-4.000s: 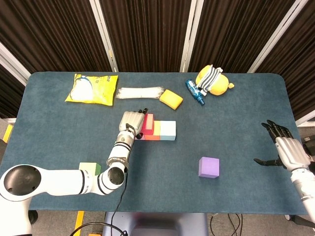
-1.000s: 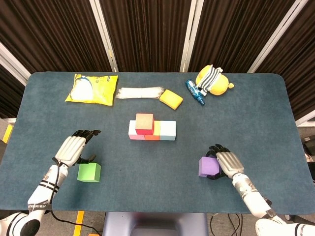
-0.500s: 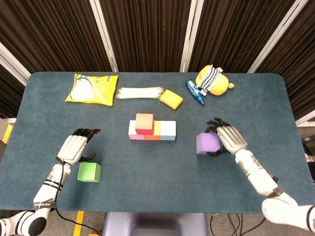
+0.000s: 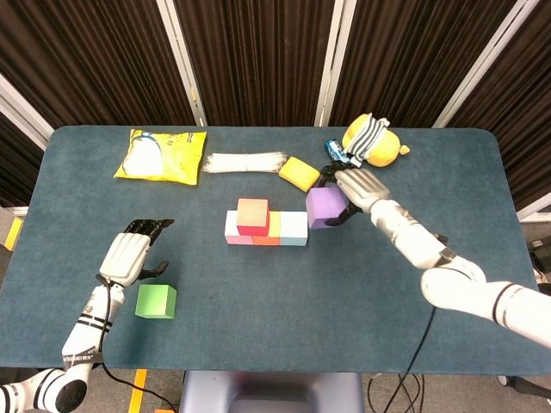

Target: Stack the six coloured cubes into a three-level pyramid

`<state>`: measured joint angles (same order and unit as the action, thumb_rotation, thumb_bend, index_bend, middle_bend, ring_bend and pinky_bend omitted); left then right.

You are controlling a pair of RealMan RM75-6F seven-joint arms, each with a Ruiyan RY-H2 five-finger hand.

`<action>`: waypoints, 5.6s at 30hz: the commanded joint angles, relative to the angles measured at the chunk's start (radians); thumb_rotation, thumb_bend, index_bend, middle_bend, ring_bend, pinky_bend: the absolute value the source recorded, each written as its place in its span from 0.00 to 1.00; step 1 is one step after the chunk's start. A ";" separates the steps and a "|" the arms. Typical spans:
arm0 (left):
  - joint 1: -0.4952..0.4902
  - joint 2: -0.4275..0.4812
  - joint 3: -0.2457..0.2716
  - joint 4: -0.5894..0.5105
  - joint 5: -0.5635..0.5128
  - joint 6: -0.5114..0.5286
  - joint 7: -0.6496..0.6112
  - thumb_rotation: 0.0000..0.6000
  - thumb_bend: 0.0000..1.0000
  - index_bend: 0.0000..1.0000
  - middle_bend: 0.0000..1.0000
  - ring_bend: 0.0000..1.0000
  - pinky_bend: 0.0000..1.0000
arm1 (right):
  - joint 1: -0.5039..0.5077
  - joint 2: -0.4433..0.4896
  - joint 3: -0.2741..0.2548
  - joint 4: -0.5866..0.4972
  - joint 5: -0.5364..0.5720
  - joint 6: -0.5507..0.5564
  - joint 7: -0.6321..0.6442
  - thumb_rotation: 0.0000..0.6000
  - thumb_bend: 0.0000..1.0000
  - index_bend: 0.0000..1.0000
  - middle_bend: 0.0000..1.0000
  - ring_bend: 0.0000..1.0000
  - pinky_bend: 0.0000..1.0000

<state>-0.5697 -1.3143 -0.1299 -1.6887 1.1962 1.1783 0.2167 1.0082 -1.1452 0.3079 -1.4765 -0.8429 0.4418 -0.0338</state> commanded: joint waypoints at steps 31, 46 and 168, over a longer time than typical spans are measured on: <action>0.039 0.010 0.001 0.028 0.065 -0.038 -0.141 1.00 0.31 0.17 0.22 0.18 0.16 | 0.290 -0.232 -0.200 0.141 0.363 0.098 -0.119 1.00 0.23 0.45 0.23 0.11 0.19; 0.047 0.009 0.000 0.042 0.082 -0.050 -0.181 1.00 0.30 0.16 0.22 0.18 0.16 | 0.344 -0.275 -0.224 0.137 0.508 0.163 -0.218 1.00 0.23 0.44 0.23 0.11 0.19; 0.057 0.013 0.003 0.070 0.109 -0.103 -0.281 1.00 0.30 0.14 0.18 0.15 0.16 | 0.493 -0.279 -0.310 0.109 0.833 0.212 -0.580 1.00 0.27 0.46 0.22 0.08 0.13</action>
<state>-0.5128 -1.3018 -0.1271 -1.6183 1.3053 1.0754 -0.0640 1.5011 -1.4235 -0.0023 -1.3683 -0.0104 0.6536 -0.6133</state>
